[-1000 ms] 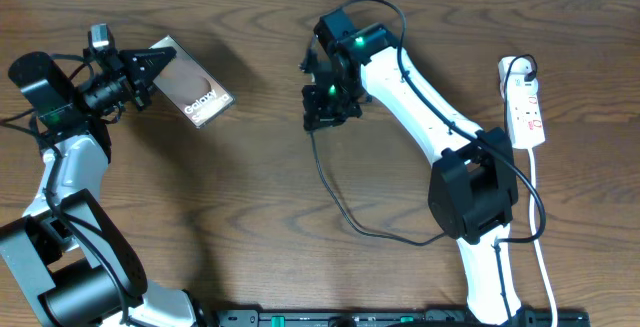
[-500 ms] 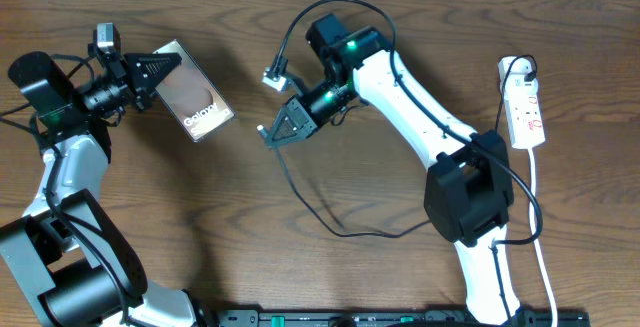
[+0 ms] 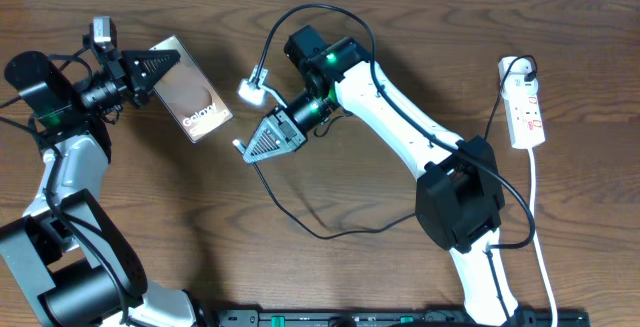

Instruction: Plug charger to phone and switch on socket

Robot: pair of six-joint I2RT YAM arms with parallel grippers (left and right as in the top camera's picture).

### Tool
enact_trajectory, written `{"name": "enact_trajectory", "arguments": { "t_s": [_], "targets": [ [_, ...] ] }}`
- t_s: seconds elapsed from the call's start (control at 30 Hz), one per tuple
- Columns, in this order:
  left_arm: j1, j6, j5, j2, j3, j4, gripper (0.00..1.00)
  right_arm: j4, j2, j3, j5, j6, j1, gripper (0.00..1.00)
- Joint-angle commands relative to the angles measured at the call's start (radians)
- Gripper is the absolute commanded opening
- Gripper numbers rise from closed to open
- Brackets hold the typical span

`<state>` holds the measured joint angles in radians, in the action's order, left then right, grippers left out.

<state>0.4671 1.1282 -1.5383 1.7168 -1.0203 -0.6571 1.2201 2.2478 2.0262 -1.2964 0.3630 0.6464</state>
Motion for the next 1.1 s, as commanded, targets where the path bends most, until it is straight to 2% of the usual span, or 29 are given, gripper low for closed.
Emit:
{"name": "enact_trajectory", "arguments": {
  "t_s": [0.0, 0.17, 0.53, 1.07],
  "targets": [
    [-0.002, 0.029, 0.01, 0.002, 0.003, -0.019, 0.07, -0.026, 0.004, 0.02, -0.11, 0.027, 0.0, 0.01],
    [-0.002, 0.067, 0.022, 0.002, 0.003, -0.058, 0.08, -0.072, 0.004, 0.02, -0.181, 0.027, 0.001, 0.01],
    [-0.002, 0.222, 0.063, 0.002, 0.003, -0.245, 0.07, -0.114, 0.004, 0.019, -0.18, 0.061, 0.0, 0.01],
    [-0.001, 0.182, 0.058, 0.002, 0.003, -0.251, 0.07, -0.237, 0.117, -0.015, -0.266, 0.066, -0.032, 0.01]
  ]
}}
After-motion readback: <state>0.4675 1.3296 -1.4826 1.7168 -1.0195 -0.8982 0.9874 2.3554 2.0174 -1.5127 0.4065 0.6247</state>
